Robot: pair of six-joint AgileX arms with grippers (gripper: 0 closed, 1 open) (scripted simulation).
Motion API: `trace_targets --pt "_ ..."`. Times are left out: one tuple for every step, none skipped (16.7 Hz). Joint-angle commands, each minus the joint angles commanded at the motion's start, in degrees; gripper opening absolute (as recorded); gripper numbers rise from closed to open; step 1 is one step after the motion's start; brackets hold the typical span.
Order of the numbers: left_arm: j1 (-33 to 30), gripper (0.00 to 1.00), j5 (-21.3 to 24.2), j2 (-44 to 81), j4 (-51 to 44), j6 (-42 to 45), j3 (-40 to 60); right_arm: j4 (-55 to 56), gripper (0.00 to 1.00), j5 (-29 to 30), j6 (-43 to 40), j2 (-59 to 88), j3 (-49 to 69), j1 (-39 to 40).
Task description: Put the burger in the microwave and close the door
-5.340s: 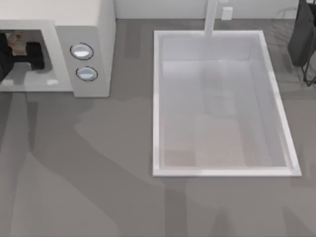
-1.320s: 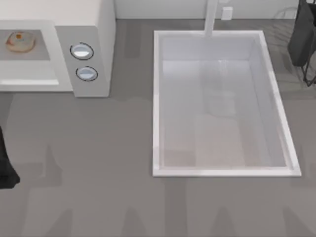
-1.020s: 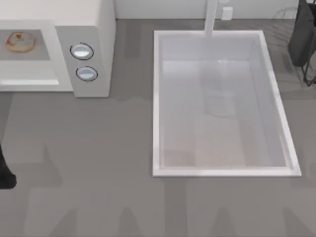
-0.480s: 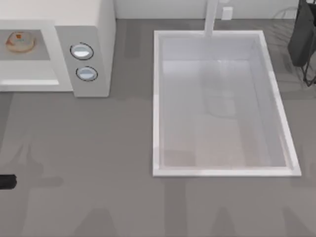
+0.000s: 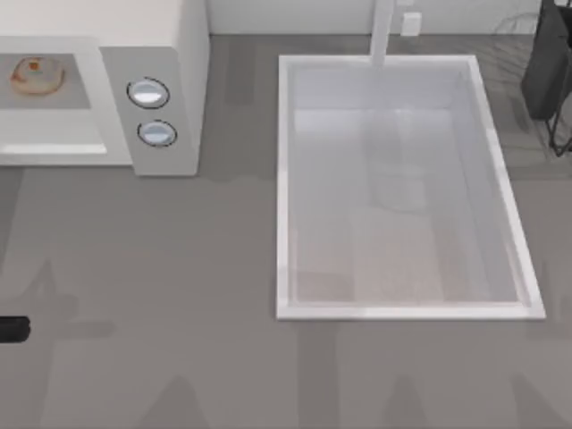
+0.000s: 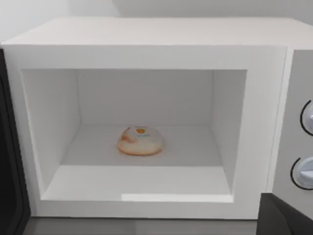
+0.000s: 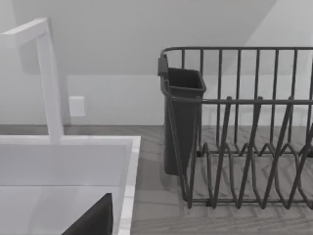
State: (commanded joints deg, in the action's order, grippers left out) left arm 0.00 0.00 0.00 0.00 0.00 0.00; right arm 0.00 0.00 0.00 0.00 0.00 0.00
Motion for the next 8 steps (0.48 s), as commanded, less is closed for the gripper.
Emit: trace_targets --pt "0.01 0.0 0.0 0.02 0.0 0.0 0.02 0.0 1.0 0.0 0.0 0.0 0.0 0.0" --pt "0.19 0.0 0.19 0.18 0.14 0.0 0.05 0.0 1.0 0.0 0.0 0.0 0.0 0.0" --pt "0.97 0.0 0.97 0.84 0.66 0.02 0.19 0.0 1.0 0.0 0.0 0.0 0.0 0.0" --pt "2.36 0.0 2.36 1.89 1.49 0.03 0.4 0.0 1.0 0.0 0.0 0.0 0.0 0.0" --pt "4.36 0.0 4.36 3.21 2.53 0.05 0.67 0.0 1.0 0.0 0.0 0.0 0.0 0.0" --pt "6.81 0.0 6.81 4.66 3.68 0.08 0.96 0.0 1.0 0.0 0.0 0.0 0.0 0.0" --pt "9.34 0.0 9.35 6.13 4.85 0.1 1.26 0.0 1.0 0.0 0.0 0.0 0.0 0.0" --pt "11.61 0.0 11.62 7.52 5.95 0.12 1.54 0.0 1.0 0.0 0.0 0.0 0.0 0.0"
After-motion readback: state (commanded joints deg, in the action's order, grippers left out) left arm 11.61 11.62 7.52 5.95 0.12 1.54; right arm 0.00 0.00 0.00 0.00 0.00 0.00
